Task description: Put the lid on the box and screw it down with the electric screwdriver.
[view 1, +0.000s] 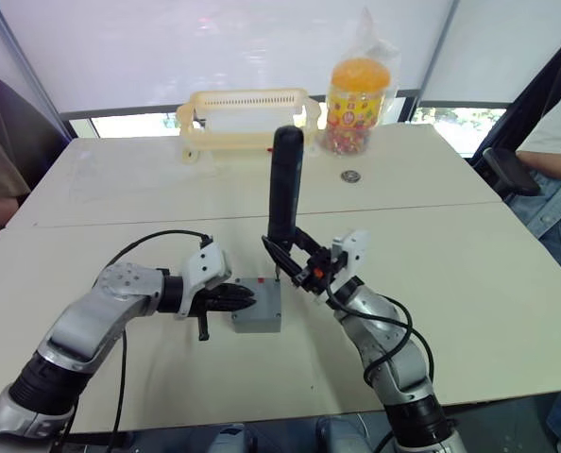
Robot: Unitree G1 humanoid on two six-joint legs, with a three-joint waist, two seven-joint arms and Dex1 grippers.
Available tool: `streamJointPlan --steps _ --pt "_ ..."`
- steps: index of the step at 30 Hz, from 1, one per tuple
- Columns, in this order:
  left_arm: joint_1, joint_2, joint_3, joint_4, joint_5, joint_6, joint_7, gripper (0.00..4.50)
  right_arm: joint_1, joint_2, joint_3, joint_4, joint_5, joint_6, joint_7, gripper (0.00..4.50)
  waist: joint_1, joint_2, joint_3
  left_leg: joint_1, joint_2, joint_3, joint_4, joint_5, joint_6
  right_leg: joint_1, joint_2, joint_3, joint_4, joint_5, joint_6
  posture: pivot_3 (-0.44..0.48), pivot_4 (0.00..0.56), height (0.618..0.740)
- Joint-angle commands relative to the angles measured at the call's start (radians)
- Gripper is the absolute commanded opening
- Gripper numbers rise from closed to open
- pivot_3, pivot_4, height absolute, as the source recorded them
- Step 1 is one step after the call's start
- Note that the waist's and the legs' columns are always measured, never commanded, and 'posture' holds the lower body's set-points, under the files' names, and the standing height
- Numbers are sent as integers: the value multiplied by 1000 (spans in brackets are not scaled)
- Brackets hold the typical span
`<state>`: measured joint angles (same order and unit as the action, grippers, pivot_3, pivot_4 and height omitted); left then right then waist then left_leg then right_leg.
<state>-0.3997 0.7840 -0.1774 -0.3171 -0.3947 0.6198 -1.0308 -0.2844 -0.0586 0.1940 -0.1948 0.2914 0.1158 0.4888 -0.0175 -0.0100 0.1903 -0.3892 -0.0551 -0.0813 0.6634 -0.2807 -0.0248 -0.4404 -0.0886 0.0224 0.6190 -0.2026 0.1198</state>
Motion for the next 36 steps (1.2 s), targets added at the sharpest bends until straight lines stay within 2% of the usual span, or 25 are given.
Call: streamJointPlan --steps 1,6,10,36 --pt "16 18 -27 -8 29 4 -9 560 -12 -4 18 -9 -22 -25 10 1717 0 0 0 0 0 0 0 0 0 0 0 0 0 0 0 0 150 740" --pt "24 30 -61 20 93 -32 -4 560 2 -15 35 3 -42 -23 22 1717 0 0 -2 2 0 0 0 0 0 2 0 0 0 0 0 0 150 740" --pt "27 27 -62 19 91 -26 -8 560 9 -21 47 12 -55 -26 27 1717 -1 0 -2 17 1 0 -3 -1 2 16 1 0 -3 -2 -2 0 150 740" --pt "45 32 -50 -8 83 -9 -7 560 50 -25 75 143 -130 -157 27 1717 -1 0 -18 17 1 0 -3 -1 2 17 1 0 -2 -3 -2 0 150 740"
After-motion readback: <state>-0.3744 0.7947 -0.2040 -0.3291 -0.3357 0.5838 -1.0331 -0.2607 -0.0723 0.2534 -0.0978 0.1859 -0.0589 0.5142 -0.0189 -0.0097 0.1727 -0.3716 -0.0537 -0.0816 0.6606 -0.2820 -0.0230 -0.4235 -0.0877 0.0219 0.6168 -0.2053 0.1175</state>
